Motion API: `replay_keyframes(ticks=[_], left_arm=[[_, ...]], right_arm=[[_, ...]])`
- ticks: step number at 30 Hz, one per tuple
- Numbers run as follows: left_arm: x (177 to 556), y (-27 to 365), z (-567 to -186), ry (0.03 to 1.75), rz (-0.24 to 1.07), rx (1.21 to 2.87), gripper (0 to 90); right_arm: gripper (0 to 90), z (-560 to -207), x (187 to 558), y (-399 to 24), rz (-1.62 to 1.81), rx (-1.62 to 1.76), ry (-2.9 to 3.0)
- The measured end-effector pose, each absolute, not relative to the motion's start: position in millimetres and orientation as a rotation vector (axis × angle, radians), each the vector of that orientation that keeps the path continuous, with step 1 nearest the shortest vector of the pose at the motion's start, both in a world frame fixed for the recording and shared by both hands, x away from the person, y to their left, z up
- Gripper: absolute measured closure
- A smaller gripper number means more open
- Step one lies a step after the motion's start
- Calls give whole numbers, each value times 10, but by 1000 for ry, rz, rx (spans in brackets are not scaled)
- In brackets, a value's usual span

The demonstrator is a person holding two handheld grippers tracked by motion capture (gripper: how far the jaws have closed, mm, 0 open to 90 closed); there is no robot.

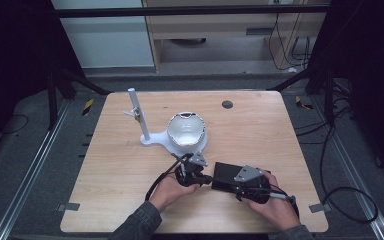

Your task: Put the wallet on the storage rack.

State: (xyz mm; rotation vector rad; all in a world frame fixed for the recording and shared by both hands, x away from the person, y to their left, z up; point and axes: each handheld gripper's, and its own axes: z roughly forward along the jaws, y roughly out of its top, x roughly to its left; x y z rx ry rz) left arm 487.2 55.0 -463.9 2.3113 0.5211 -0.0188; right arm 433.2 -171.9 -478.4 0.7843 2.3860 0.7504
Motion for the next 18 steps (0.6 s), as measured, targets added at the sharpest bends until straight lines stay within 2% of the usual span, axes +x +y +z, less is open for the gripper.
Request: replay_keyframes(ticks=[3, 9, 18], left_arm=[[4868, 501, -4608, 513, -12, 2311, 888], [4879, 478, -4600, 524, -4, 2312, 884], [4897, 462, -4562, 535, 0, 2311, 882]], right_arm=[[455, -4782, 4347, -1704, 736, 776, 2368], [505, -4762, 4375, -1672, 716, 766, 2360], [501, -4743, 4391, -1655, 680, 752, 2383]])
